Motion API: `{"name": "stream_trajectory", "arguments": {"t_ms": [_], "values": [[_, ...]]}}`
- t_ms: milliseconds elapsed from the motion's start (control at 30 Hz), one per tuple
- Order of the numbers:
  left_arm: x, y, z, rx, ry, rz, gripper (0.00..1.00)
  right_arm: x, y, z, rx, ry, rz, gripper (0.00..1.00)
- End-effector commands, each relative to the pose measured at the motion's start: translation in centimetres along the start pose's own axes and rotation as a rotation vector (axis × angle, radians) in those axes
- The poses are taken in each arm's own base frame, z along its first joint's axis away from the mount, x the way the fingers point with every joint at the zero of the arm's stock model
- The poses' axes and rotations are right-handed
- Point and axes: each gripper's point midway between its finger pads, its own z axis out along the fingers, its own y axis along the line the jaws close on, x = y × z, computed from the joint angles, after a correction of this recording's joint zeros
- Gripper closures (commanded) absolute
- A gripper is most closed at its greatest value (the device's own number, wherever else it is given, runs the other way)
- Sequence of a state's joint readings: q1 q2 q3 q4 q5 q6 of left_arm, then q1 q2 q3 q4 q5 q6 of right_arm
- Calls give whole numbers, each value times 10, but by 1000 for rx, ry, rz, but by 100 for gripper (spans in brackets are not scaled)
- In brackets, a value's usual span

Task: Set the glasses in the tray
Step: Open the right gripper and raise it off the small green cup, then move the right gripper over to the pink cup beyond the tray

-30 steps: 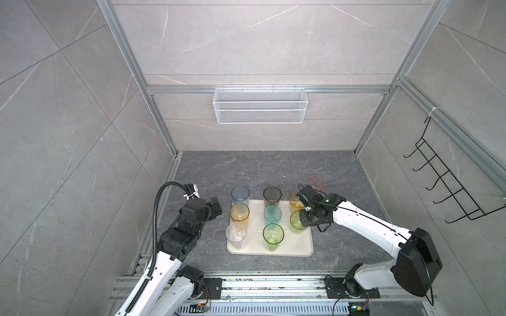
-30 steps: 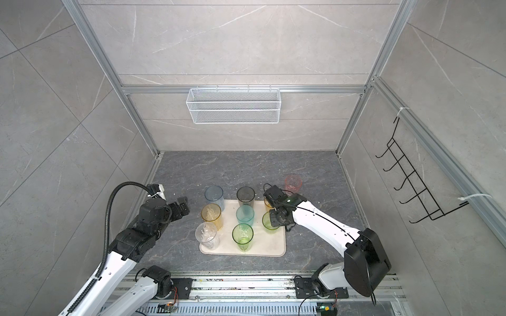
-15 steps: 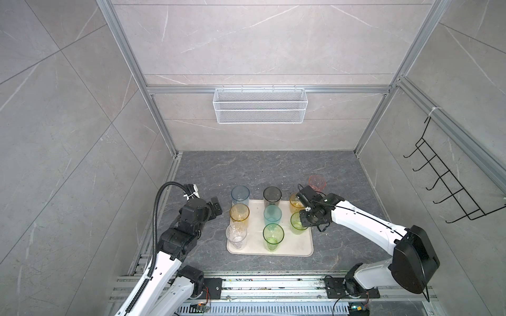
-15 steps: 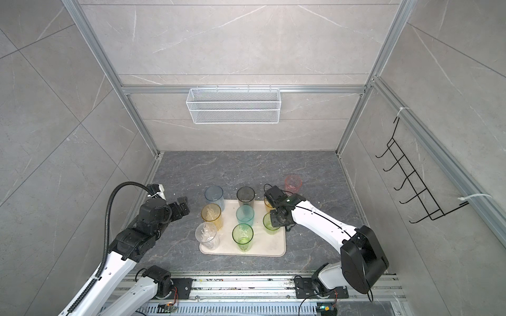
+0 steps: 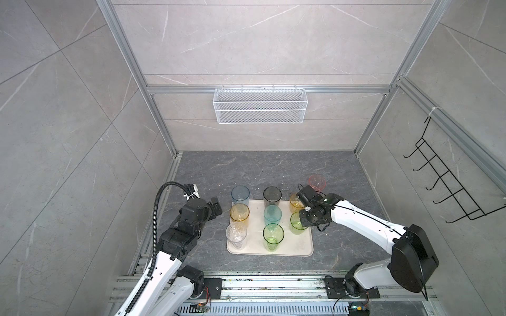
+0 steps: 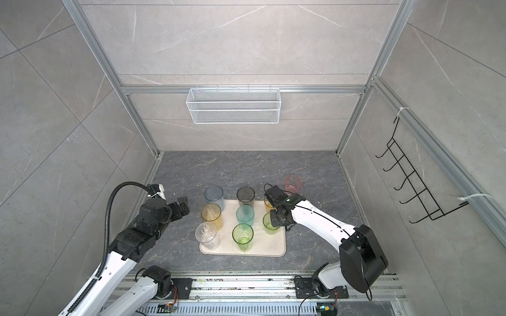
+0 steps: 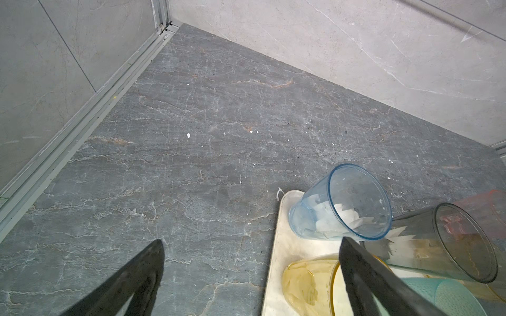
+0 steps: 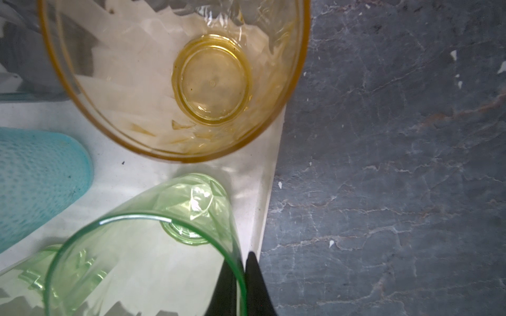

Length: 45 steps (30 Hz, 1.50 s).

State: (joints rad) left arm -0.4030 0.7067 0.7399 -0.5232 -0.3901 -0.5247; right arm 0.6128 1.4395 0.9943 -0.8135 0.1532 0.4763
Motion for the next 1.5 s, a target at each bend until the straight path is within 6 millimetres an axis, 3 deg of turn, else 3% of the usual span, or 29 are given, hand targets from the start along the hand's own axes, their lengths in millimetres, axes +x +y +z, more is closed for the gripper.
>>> {"name": "stream_trajectory", "arguments": {"t_ms": [0, 300, 633, 1133, 1467], "values": [[-4, 0, 0, 3, -16, -32, 0, 5, 1, 6, -2, 29, 8, 94], [-5, 1, -5, 4, -18, -41, 0, -3, 5, -2, -21, 11, 11, 72], [-5, 3, -7, -5, -17, -43, 0, -22, 8, -40, -63, -70, 5, 50], [-9, 9, -15, -18, -44, -30, 0, -69, 1, -105, -62, -295, 14, 44], [-9, 8, -13, -13, -47, -24, 0, -117, -27, -129, -86, -444, 162, 41]]}}
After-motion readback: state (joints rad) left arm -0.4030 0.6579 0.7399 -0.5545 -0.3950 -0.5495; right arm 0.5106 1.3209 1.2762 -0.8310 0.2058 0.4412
